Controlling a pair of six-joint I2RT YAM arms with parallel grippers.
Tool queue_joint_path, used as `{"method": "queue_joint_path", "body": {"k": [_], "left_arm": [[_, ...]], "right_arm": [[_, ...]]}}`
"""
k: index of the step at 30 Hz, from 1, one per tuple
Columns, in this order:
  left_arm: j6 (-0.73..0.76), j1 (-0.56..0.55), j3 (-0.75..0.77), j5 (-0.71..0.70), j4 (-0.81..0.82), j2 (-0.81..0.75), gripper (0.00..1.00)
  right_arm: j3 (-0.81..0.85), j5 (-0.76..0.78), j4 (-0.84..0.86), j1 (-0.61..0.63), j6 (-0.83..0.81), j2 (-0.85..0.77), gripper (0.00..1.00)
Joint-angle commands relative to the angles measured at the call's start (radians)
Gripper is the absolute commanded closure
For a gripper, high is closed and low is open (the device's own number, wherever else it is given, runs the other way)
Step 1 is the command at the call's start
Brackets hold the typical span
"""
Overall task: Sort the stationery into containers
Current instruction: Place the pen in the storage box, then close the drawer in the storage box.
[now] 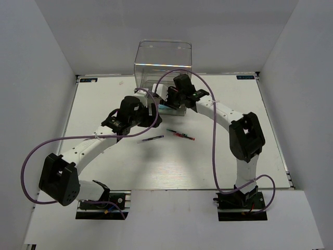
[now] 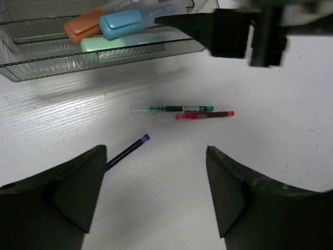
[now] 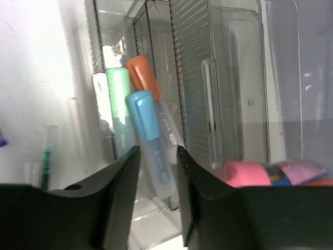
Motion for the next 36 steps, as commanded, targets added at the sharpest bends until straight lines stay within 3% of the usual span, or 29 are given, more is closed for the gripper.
{"method": "queue_joint_path", "body": {"k": [1,3,4,6,7,8,9,10,12,13,14,15,19,25,36], "left_arm": [[0.003,0.000,0.019,-0.010,0.018,-0.028,0.17],[0.003,0.000,0.019,-0.001,0.019,-0.028,0.27],[0.003,0.000,0.019,-0.001,0.019,-0.037,0.33],[0.003,0.000,0.019,-0.001,0.019,-0.037,0.57],[0.003,0.000,0.019,-0.001,0.019,-0.037,0.69],[0.003,0.000,0.019,-0.012,0.019,-0.049,0.78],[0.003,0.000,0.010,-0.012,0.019,-0.049,0.95],[0.003,0.000,0.010,-0.012,0.019,-0.059,1.00],[0.003,0.000,0.001,-0.021,0.028,-0.059,1.00],[0.003,0.000,0.001,-0.021,0.028,-0.059,0.92],[0.003,0.000,0.001,-0.030,0.028,-0.059,0.79],[0.003,0.000,0.010,-0.030,0.019,-0.059,0.56],[0.003,0.000,0.010,-0.051,0.009,-0.049,0.24],[-0.007,0.000,0.019,-0.071,0.009,-0.049,0.22],[-0.025,0.000,0.010,-0.091,0.009,-0.068,0.22]], "right_arm": [[-0.066,-0.025,0.048,-0.003,0.086,-0.123,0.61],[-0.117,-0.032,0.081,-0.005,0.108,-0.178,0.65],[-0.151,-0.042,0.088,-0.005,0.119,-0.190,0.73],[-0.192,-0.095,0.086,-0.005,0.117,-0.224,0.86],[-0.196,-0.120,0.076,-0.006,0.108,-0.227,1.00],[-0.197,-0.143,0.016,-0.006,0.094,-0.227,1.00],[-0.191,-0.195,-0.008,-0.005,0.046,-0.220,1.00],[-0.188,-0.204,-0.025,-0.005,0.033,-0.210,1.00],[-0.170,-0.259,-0.109,-0.003,-0.020,-0.192,1.00],[-0.150,-0.266,-0.141,-0.001,-0.031,-0.163,1.00],[-0.133,-0.276,-0.157,-0.003,-0.038,-0.154,1.00],[-0.116,-0.282,-0.187,-0.006,-0.060,-0.126,1.00],[-0.107,-0.261,-0.178,-0.001,-0.064,-0.092,1.00],[-0.097,-0.198,-0.108,-0.003,-0.016,-0.049,1.00],[-0.074,0.112,0.108,-0.001,0.122,0.047,1.00]]}}
